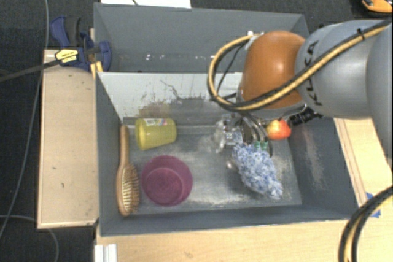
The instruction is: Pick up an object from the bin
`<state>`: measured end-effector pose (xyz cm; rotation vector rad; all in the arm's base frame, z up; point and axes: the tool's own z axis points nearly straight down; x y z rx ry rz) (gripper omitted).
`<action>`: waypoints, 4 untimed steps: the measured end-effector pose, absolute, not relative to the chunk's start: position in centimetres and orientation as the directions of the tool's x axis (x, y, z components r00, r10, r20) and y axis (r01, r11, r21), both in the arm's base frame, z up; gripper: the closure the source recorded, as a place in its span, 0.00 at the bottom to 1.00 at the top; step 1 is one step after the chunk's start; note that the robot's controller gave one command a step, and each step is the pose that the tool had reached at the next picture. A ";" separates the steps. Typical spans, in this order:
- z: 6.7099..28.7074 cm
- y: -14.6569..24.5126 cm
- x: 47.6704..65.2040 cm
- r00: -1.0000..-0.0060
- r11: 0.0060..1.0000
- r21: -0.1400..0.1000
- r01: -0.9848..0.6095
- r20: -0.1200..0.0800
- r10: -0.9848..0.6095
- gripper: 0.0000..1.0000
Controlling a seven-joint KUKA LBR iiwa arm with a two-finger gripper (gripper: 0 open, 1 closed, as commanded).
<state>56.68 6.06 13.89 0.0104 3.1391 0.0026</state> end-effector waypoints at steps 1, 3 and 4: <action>10.9 0.8 49.1 -0.996 0.996 0.000 -0.088 0.005 -0.088 1.00; 10.4 0.5 49.6 -0.999 0.999 0.006 -0.044 -0.005 -0.044 1.00; 15.9 -1.9 52.2 -0.997 0.997 0.007 0.074 -0.009 0.074 1.00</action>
Offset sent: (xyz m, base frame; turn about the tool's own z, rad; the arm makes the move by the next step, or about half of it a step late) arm -0.0750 -0.0329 -0.0565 -0.0700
